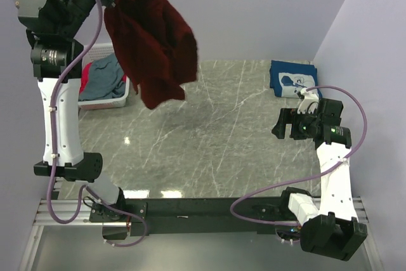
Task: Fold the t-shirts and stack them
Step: Grab the tshirt from the pile, then move the tshirt to the center of the board
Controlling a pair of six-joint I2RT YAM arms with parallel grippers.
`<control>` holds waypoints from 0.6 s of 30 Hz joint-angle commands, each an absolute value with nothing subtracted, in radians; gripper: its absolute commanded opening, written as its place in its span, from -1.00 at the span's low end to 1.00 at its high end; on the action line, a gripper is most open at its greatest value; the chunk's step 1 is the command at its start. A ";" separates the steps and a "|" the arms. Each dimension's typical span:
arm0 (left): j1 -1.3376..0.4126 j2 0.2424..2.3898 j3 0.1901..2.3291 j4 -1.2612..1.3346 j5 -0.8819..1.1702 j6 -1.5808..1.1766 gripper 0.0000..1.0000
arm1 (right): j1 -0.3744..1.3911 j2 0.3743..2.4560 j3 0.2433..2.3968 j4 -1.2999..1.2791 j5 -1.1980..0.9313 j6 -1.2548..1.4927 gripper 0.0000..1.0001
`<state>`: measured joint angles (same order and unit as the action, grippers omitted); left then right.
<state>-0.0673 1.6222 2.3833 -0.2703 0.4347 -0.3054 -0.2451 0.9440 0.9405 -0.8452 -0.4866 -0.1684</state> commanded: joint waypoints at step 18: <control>0.258 1.362 1.476 -0.462 0.790 -0.202 0.88 | -0.219 1.024 0.989 -0.857 -0.532 -0.238 0.94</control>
<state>0.2123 1.4044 1.4765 -0.3126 0.7559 -0.4072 -0.2398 0.9733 0.9451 -0.8543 -0.5121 -0.1959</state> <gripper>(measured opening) 0.959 0.975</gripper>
